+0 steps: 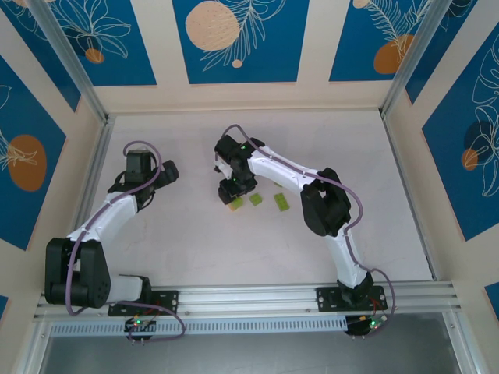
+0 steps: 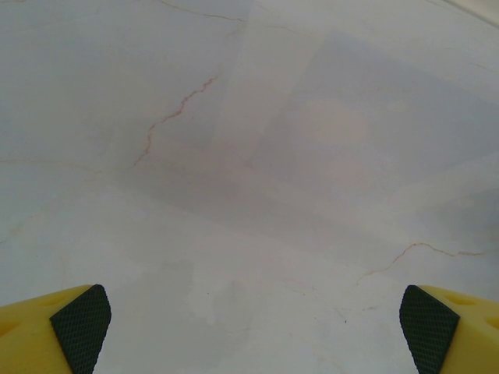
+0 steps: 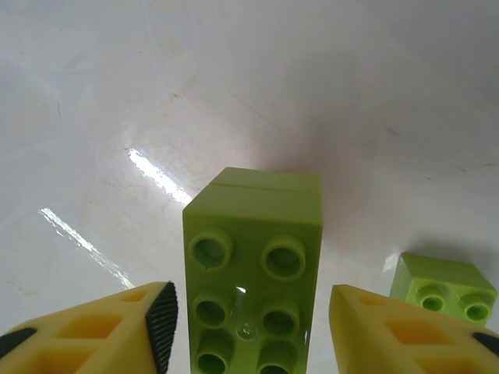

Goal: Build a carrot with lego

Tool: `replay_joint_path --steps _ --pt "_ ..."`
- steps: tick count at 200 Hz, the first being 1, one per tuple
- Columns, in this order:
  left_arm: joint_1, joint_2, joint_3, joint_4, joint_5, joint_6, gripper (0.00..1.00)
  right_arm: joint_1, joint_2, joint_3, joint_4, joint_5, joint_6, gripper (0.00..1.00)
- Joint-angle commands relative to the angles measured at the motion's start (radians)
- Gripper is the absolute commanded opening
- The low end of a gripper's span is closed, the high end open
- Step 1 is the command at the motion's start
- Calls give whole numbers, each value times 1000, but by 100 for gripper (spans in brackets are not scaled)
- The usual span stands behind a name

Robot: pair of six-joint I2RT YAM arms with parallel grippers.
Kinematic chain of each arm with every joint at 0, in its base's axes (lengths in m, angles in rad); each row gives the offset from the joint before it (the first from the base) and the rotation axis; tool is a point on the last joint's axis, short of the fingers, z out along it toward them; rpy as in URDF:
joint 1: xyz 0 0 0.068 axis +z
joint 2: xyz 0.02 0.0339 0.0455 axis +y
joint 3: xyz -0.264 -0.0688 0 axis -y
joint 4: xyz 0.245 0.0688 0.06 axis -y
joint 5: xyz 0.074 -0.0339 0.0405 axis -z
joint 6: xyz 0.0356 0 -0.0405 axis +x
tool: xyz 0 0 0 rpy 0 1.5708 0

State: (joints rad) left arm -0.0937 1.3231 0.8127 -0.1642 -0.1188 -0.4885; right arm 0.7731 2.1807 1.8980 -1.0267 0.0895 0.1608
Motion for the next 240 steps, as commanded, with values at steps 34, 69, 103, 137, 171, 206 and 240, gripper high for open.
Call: replay_joint_path --steps 34,69,103,137,171,206,240 --pt "7 -22 22 2 12 10 98 -31 -116 31 -6 6 7 62" --pt "6 -26 19 2 11 8 98 -96 -204 -47 7 32 0 62" --pt "5 -25 20 4 12 8 98 -149 -247 -174 39 35 -6 62" --pt "5 -22 23 2 13 10 98 -155 -240 -265 79 13 -6 61" --pt "5 -20 23 0 13 12 98 -153 -214 -323 115 -6 -4 60" --pt "6 -17 23 0 15 12 98 -154 -174 -331 137 -16 -12 58" --pt "7 -15 23 0 13 13 98 -155 -123 -308 140 -23 -17 57"
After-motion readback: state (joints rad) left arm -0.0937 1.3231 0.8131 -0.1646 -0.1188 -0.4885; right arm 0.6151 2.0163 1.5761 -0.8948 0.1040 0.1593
